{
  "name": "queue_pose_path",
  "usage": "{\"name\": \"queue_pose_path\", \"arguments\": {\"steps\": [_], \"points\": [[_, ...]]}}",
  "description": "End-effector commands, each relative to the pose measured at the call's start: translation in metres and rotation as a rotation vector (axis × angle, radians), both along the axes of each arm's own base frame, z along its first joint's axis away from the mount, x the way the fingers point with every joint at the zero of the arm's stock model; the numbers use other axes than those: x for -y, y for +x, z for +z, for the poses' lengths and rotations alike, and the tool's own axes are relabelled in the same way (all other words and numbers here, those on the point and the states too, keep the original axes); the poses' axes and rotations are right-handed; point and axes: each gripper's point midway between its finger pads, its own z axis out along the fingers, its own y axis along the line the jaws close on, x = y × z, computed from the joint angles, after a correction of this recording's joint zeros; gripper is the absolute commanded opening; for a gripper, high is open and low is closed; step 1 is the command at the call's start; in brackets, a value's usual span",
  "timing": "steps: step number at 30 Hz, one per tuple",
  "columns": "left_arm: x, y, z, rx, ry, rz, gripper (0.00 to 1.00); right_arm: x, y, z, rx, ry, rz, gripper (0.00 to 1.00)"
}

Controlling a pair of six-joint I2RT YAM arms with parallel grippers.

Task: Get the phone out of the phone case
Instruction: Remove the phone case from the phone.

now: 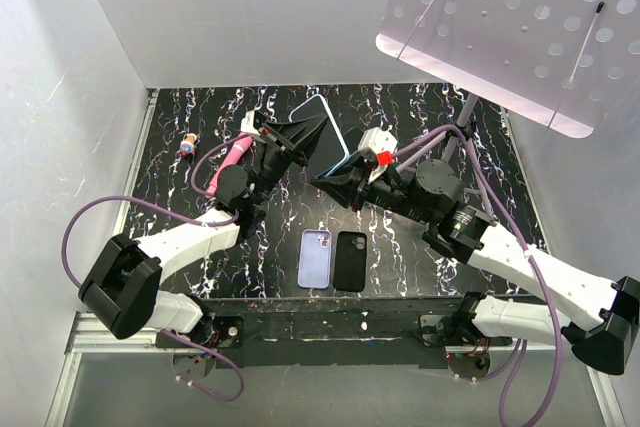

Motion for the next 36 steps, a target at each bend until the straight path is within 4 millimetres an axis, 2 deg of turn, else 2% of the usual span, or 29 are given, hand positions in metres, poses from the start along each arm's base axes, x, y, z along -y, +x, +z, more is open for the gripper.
{"name": "queue_pose_path", "arguments": {"steps": [1, 4, 7, 11, 14, 16, 19, 24, 28, 33, 36], "points": [[-0.013, -0.074, 0.063, 0.206, -0.173, -0.236, 0.00, 0.034, 0.064, -0.002, -0.096, 0.044, -0.283, 0.01], [-0.025, -0.076, 0.076, 0.267, -0.270, -0.215, 0.00, 0.037, 0.052, -0.021, -0.379, 0.228, -0.126, 0.01], [-0.031, -0.078, 0.084, 0.295, -0.328, -0.222, 0.00, 0.034, 0.043, -0.044, -0.549, 0.301, -0.092, 0.01], [-0.031, -0.086, 0.097, 0.349, -0.327, -0.237, 0.00, 0.035, 0.052, -0.081, -0.676, 0.306, -0.111, 0.01], [-0.033, -0.093, 0.108, 0.381, -0.336, -0.258, 0.00, 0.040, 0.061, -0.096, -0.711, 0.299, -0.125, 0.01], [-0.035, -0.098, 0.115, 0.397, -0.336, -0.264, 0.00, 0.042, 0.067, -0.101, -0.713, 0.294, -0.117, 0.01], [-0.034, -0.105, 0.123, 0.404, -0.323, -0.298, 0.00, 0.045, 0.072, -0.105, -0.619, 0.273, -0.065, 0.01], [-0.026, -0.123, 0.135, 0.455, -0.264, -0.388, 0.00, 0.038, 0.083, -0.110, -0.504, 0.125, -0.008, 0.01], [-0.013, -0.136, 0.130, 0.483, -0.176, -0.478, 0.00, 0.042, 0.100, -0.113, -0.446, 0.021, -0.058, 0.01], [-0.009, -0.149, 0.110, 0.460, -0.080, -0.513, 0.00, 0.066, 0.127, -0.120, -0.357, -0.108, -0.246, 0.01], [-0.011, -0.157, 0.108, 0.504, -0.054, -0.505, 0.00, 0.079, 0.135, -0.131, -0.339, -0.156, -0.323, 0.01]]}}
